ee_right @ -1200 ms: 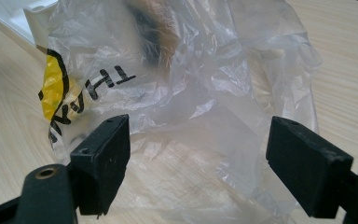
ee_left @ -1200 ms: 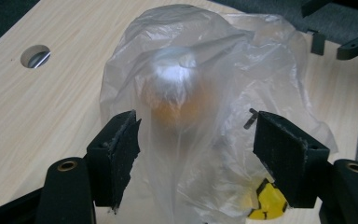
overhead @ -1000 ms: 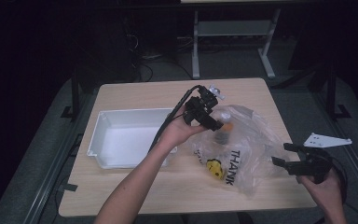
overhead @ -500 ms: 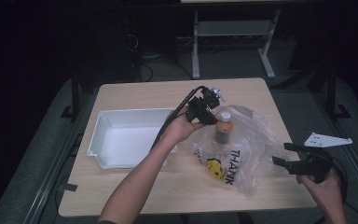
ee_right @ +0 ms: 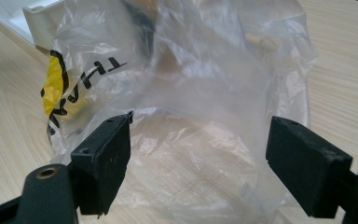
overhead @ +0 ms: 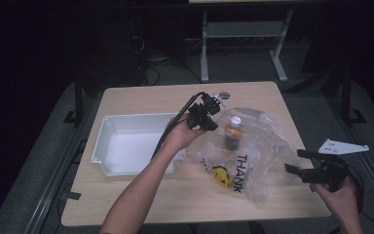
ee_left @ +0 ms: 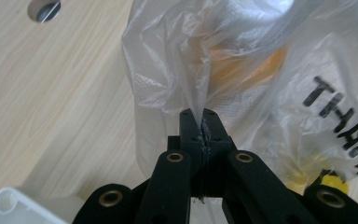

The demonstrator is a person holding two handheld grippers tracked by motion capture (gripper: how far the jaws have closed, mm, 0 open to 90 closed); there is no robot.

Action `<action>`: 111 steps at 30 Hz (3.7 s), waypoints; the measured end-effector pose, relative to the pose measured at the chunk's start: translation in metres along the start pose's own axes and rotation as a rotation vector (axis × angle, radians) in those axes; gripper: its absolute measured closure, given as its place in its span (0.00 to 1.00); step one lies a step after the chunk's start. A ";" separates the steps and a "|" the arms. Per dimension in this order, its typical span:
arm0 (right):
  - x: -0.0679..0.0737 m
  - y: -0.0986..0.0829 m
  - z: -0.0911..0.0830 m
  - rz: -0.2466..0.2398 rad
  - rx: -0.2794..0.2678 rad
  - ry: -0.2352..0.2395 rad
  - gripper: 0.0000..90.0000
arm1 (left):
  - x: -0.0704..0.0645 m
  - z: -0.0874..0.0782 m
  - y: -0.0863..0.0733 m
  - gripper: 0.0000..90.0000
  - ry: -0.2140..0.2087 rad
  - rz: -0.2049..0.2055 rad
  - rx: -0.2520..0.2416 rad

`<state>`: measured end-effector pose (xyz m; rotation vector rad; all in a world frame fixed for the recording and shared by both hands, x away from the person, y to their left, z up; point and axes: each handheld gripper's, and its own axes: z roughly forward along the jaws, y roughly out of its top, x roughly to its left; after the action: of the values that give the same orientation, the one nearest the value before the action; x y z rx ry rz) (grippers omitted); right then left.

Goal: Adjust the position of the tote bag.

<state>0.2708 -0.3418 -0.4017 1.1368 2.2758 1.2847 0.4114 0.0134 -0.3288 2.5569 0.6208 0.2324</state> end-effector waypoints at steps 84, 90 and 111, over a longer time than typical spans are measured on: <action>0.000 -0.002 0.004 0.006 0.014 0.029 0.24 | -0.012 -0.051 0.020 0.49 -0.101 0.008 -0.091; -0.001 -0.002 0.004 0.009 0.013 0.029 0.24 | -0.010 -0.042 0.031 0.44 -0.102 0.003 -0.082; -0.004 -0.004 0.002 0.016 0.009 0.036 0.24 | -0.003 -0.009 0.034 0.90 -0.097 0.019 -0.059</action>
<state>0.2725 -0.3442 -0.4067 1.1465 2.3051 1.3121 0.4194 -0.0109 -0.3041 2.5013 0.5451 0.1303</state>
